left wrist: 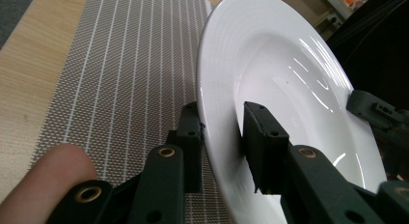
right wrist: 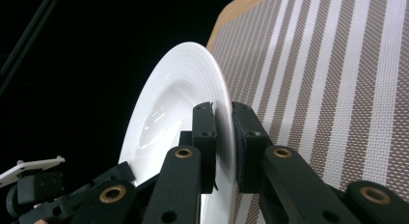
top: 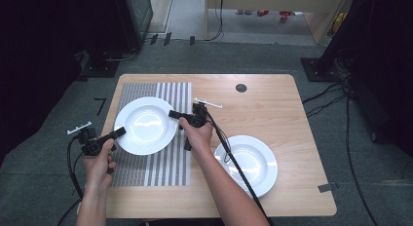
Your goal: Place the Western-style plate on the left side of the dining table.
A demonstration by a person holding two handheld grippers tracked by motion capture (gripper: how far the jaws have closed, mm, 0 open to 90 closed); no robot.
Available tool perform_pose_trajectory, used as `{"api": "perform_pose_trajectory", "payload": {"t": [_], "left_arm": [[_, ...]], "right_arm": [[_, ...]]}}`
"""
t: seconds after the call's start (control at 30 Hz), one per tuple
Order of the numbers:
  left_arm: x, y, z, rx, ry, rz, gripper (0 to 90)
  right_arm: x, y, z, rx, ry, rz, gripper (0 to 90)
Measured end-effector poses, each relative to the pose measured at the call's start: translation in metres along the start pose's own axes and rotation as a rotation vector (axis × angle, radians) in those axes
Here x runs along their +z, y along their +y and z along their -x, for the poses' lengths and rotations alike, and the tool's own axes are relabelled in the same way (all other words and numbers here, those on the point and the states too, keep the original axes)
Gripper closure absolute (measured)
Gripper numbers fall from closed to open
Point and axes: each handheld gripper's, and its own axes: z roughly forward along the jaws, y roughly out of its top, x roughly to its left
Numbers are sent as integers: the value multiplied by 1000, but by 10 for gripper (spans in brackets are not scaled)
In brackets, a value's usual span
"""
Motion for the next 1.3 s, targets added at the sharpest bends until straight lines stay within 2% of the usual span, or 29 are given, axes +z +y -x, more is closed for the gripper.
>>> {"api": "perform_pose_trajectory", "payload": {"t": [0.2, 0.27, 0.37, 0.53, 0.7, 0.9, 1.0, 1.1, 1.13, 1.2, 1.23, 1.27, 1.3], "left_arm": [[16, 0, -5, -6, 23, -18, 707], [20, 1, -7, -13, 26, -22, 708], [24, 1, -8, -16, 31, -23, 708], [38, 1, -9, -18, 44, -40, 706], [41, 1, -9, -21, 50, -41, 710], [47, -2, -13, -17, 62, -69, 704], [48, -2, -14, -18, 66, -72, 699], [49, -3, -13, -6, 77, -71, 675], [50, -4, -12, 1, 66, -67, 650], [49, -4, -10, 24, 65, -59, 585], [49, -4, -10, 24, 65, -59, 548], [48, -4, -9, 50, 90, -48, 495], [47, -3, -9, 50, 101, -43, 465]], "right_arm": [[10, -3, 19, 60, -26, -13, 821], [12, -3, 22, 67, -34, -8, 821], [14, -3, 25, 70, -42, -2, 819], [17, -3, 30, 64, -92, 17, 808], [19, -5, 34, 59, -113, 19, 799], [23, -9, 38, 19, -154, 19, 782], [24, -10, 37, 18, -161, 24, 781], [25, -10, 34, -5, -177, 26, 769], [25, -11, 33, -31, -184, 27, 760], [26, -11, 30, -77, -209, 28, 686], [26, -11, 30, -77, -209, 28, 686], [24, -12, 24, -140, -255, 35, 636], [23, -12, 20, -160, -267, 39, 605]]}}
